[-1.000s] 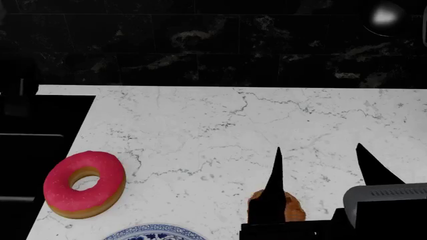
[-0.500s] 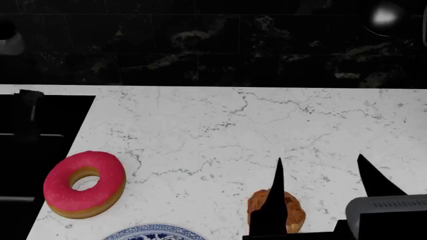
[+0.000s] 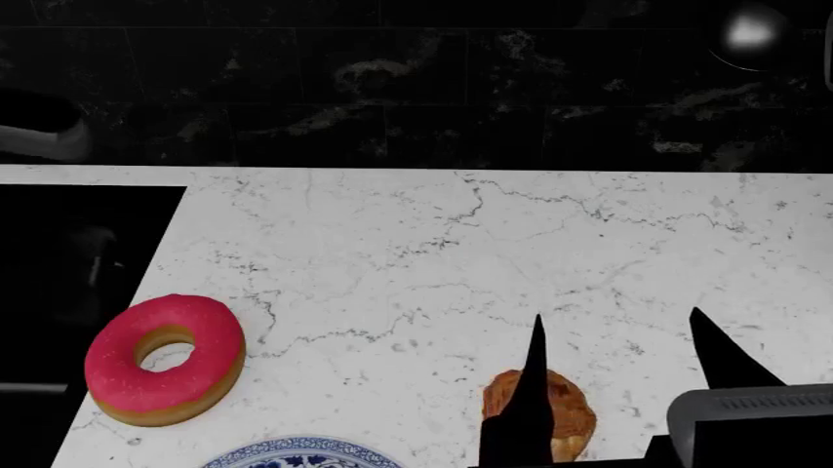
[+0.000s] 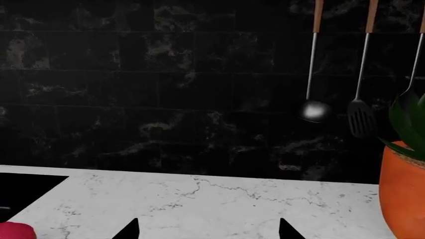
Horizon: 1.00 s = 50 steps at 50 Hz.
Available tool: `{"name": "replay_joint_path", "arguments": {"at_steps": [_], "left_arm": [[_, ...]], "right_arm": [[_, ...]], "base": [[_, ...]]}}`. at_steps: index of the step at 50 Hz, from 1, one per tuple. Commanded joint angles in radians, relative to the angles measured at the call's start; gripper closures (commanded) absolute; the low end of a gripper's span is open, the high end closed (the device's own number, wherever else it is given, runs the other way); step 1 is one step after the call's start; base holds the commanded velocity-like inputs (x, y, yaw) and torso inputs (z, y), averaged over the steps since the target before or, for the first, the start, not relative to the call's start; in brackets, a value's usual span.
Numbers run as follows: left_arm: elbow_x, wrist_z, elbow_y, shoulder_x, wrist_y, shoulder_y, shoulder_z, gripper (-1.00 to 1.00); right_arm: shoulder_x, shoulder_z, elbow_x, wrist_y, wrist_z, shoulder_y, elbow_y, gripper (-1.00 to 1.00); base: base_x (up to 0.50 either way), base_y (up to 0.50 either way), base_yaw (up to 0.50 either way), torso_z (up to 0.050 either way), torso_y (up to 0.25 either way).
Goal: Place the pastries on the plates.
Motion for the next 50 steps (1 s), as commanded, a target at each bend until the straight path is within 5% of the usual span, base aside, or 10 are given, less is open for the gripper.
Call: {"name": "replay_joint_path", "arguments": {"at_steps": [1,15,32,50], "left_arm": [[0.017,0.057,-0.004,0.033,0.005,0.0,0.013,-1.0],[0.114,0.185,-0.069,0.071,0.055,-0.02,0.125,-1.0],[0.069,0.152,-0.034,0.087,0.031,0.005,0.124,-1.0],[0.17,0.279,-0.133,0.144,0.092,-0.016,0.237,-1.0]], "right_arm": [[-0.01,0.015,-0.004,-0.012,-0.007,-0.004,0.002,-1.0],[-0.007,-0.003,-0.017,-0.042,0.001,-0.027,0.004,-1.0],[-0.003,-0.024,-0.012,-0.063,0.019,-0.026,0.013,-1.0],[0.019,-0.008,0.063,-0.067,0.075,-0.021,-0.005,-1.0]], "base": [[0.0,0.0,0.0,0.0,0.0],[0.0,0.0,0.0,0.0,0.0],[0.0,0.0,0.0,0.0,0.0],[0.0,0.0,0.0,0.0,0.0]]}}
